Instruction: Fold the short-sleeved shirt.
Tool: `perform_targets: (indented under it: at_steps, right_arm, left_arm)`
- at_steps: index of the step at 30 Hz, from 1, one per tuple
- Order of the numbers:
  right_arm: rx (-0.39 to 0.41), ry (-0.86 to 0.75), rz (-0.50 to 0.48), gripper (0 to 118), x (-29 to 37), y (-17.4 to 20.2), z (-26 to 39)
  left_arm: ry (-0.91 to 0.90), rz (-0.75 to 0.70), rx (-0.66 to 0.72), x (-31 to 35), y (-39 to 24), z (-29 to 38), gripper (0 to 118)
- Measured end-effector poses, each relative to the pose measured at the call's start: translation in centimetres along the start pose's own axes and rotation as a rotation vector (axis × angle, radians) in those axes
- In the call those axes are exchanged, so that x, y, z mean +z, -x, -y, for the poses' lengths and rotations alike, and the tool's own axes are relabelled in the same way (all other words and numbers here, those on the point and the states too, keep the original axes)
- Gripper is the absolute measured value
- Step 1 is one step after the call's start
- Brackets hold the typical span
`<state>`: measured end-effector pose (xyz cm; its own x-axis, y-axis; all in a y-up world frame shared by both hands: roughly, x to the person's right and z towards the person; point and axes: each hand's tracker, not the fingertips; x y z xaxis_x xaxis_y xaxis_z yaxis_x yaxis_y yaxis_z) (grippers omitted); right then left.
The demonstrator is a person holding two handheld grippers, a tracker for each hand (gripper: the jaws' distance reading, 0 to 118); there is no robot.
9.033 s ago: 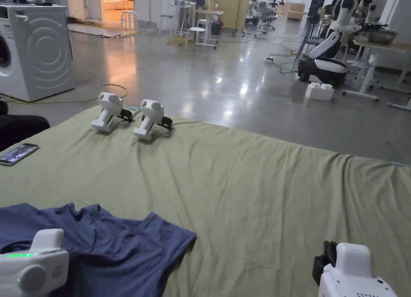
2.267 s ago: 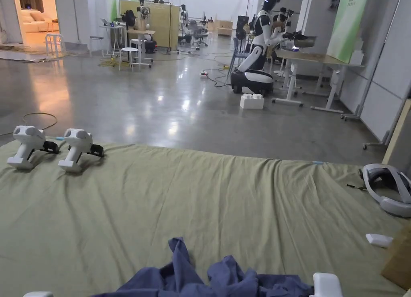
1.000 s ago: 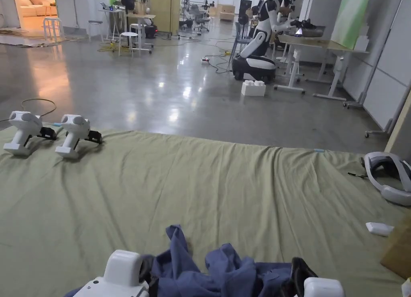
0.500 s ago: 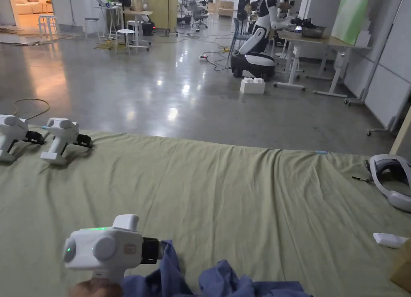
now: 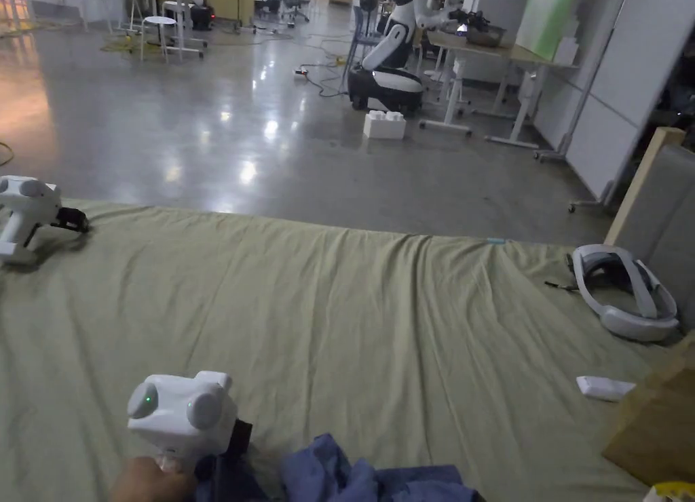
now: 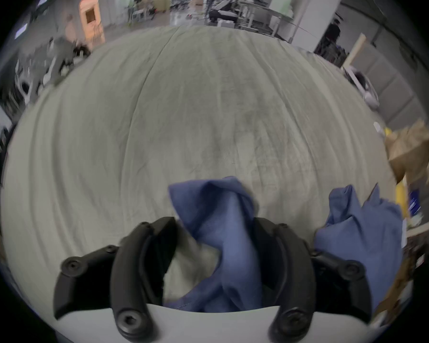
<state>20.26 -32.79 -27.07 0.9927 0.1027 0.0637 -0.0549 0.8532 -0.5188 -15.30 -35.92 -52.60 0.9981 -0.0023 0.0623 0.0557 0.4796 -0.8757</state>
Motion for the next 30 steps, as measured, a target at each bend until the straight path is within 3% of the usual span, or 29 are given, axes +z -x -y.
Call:
perform_targets:
  at_steps: [1, 3, 4, 6, 9, 14, 18, 19, 21, 26, 30]
  right_arm:
    - [-0.001, 0.029, 0.007, 9, -0.4, -0.3, -0.1]
    - [-0.029, 0.066, 0.017, 23, -1.4, -1.0, -0.2]
    - [-0.046, 0.105, 0.008, 30, -2.1, -1.4, -0.5]
    - [-0.097, 0.142, -0.03, 57, -3.5, -2.2, -1.1]
    - [-0.17, 0.186, -0.078, 64, -5.6, -3.2, -2.4]
    - [-0.191, 0.288, -0.149, 67, -10.3, -2.7, -4.6]
    - [-0.195, 0.347, -0.174, 59, -13.7, -1.4, -4.4]
    - [-0.191, 0.376, -0.181, 50, -14.5, -1.1, -4.1]
    - [-0.164, 0.464, -0.204, 15, -16.0, -0.4, -3.3]
    - [-0.116, 0.386, -0.175, 5, -14.3, 0.0, -2.9]
    - [-0.144, 0.236, -0.161, 5, -10.9, -1.0, -5.2]
  left_arm:
    - [-0.026, -0.011, -0.042, 0.3, -0.5, 0.1, 13]
    - [-0.015, -0.049, -0.051, 0.7, -0.8, 1.1, 12]
    - [-0.026, 0.035, 0.01, 1.0, 0.1, 1.4, 11]
    - [-0.021, 0.16, 0.101, 1.6, 1.1, 1.6, 11]
    - [-0.119, 0.061, 0.019, 5.2, 1.0, 2.3, 11]
    - [-0.236, 0.127, 0.131, 10.9, 4.5, 3.2, 11]
    - [-0.276, 0.123, 0.122, 14.3, 5.5, 5.0, 11]
    - [-0.285, 0.114, 0.113, 14.9, 5.8, 5.3, 11]
    - [-0.302, 0.093, 0.115, 16.1, 5.8, 6.5, 11]
    - [-0.348, 0.057, 0.128, 18.0, 7.0, 8.3, 11]
    - [-0.409, 0.031, 0.16, 20.2, 8.3, 8.9, 11]
